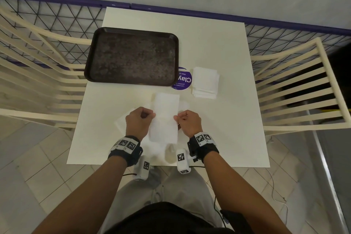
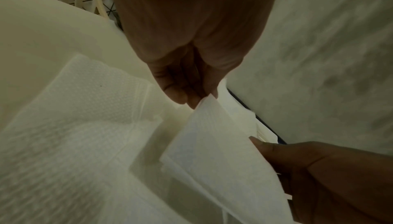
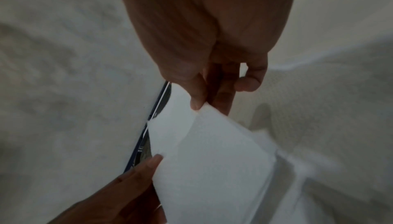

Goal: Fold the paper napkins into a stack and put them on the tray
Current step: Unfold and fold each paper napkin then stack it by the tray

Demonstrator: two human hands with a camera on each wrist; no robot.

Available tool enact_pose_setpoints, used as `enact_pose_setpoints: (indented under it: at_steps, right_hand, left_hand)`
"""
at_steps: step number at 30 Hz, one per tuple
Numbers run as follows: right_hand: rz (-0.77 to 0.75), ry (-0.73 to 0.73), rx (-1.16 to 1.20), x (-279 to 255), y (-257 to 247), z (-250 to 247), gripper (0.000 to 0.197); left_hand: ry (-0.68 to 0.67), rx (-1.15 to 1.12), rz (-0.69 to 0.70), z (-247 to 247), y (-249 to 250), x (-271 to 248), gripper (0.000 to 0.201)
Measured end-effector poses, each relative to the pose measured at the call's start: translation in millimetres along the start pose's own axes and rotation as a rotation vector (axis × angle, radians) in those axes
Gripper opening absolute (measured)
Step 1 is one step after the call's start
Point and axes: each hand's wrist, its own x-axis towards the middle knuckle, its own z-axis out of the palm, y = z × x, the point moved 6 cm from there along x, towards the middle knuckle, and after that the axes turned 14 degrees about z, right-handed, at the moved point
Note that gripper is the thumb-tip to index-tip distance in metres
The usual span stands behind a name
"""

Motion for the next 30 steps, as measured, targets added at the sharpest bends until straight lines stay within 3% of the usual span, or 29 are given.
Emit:
enact_pose_setpoints:
  at_steps: [7,14,21,26,30]
  right_hand:
    - [-0.025,0.054,0.039,-3,-3,-4,0.005]
    - [-0.025,0.03,0.087,-8,-7,-1,0.007]
    - [-0.018,-0.066,0.067,-7,-3,6,0.023]
    - [-0.043,0.031,0.025,-5,-8,5,0.035]
    - [-0.041,-0.1,0.084,-5,-14,9,0.029]
  left_hand:
    - [-0.011,0.034,0.003,2,0,-3,0.008]
    - [0.038,0.096,0.044,0,7,-6,0.005]
    - [0.034,0.037,0.071,-1,7,-3,0.008]
    - [0.014,-0.006,0.036,2,8,-3,0.005]
    - [0.027,-0.038,0.012,1,7,-2,0.003]
